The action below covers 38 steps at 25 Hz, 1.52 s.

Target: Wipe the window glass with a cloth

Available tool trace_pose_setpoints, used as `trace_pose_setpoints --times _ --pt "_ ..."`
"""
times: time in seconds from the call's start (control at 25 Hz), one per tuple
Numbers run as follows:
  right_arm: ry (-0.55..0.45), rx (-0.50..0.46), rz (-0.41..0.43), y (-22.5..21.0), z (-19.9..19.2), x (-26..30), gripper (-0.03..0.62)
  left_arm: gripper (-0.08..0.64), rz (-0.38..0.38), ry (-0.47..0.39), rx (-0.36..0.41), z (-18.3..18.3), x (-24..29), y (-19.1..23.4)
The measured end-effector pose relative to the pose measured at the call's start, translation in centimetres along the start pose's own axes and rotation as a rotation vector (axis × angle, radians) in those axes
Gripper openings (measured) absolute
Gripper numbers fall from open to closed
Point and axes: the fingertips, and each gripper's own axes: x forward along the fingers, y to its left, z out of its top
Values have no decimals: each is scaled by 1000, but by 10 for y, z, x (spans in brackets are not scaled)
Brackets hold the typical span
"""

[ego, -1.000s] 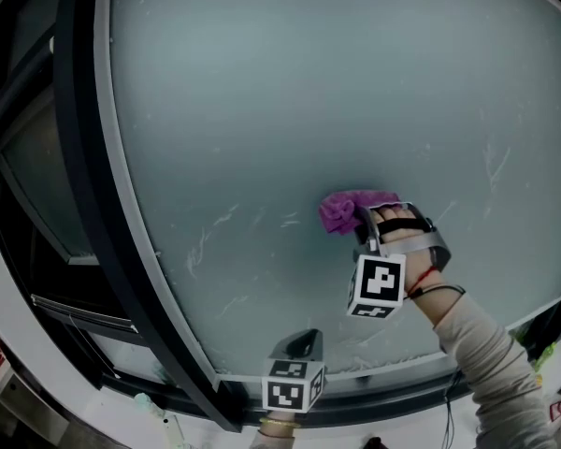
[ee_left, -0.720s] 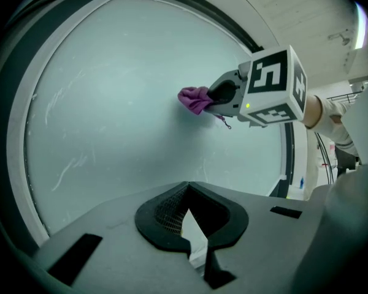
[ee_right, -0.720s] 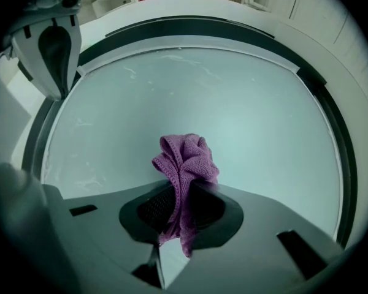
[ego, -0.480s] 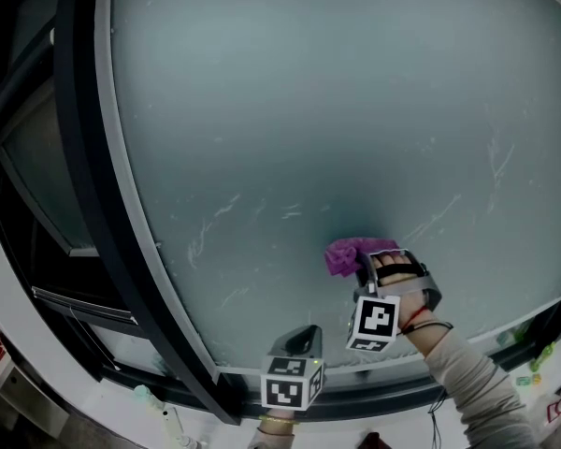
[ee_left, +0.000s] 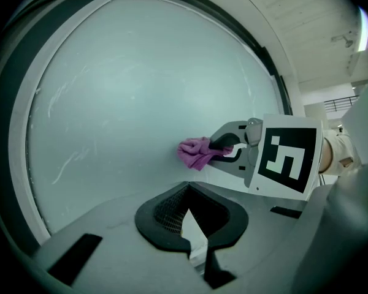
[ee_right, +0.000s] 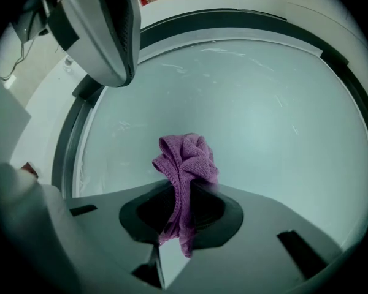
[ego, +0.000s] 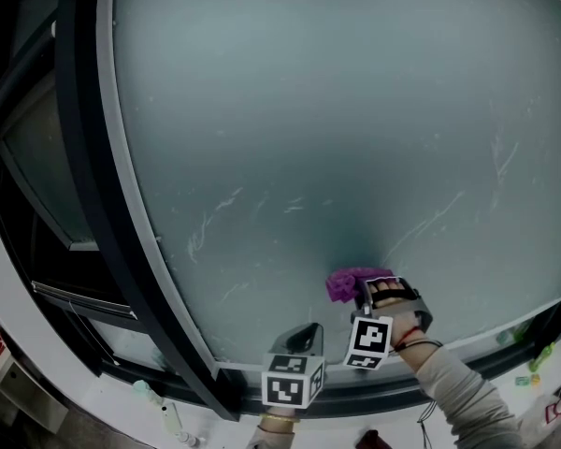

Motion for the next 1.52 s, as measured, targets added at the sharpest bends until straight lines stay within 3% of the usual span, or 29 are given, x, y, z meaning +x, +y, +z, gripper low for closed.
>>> trace_pose_setpoints --times 0.28,0.48,0.72,1.28,1.52 --pt "-7 -3 17 3 0 0 58 5 -11 1 6 0 5 -4" --pt "-63 13 -12 -25 1 -25 58 5 -23 -4 11 7 12 -8" --pt "-69 -13 -176 -115 -21 -68 58 5 -56 -13 25 17 27 -19" --pt "118 -1 -607 -353 -135 -152 58 5 -191 -9 69 33 67 -80" --pt "205 24 -737 -425 -171 -168 58 5 -208 -3 74 33 75 -86"
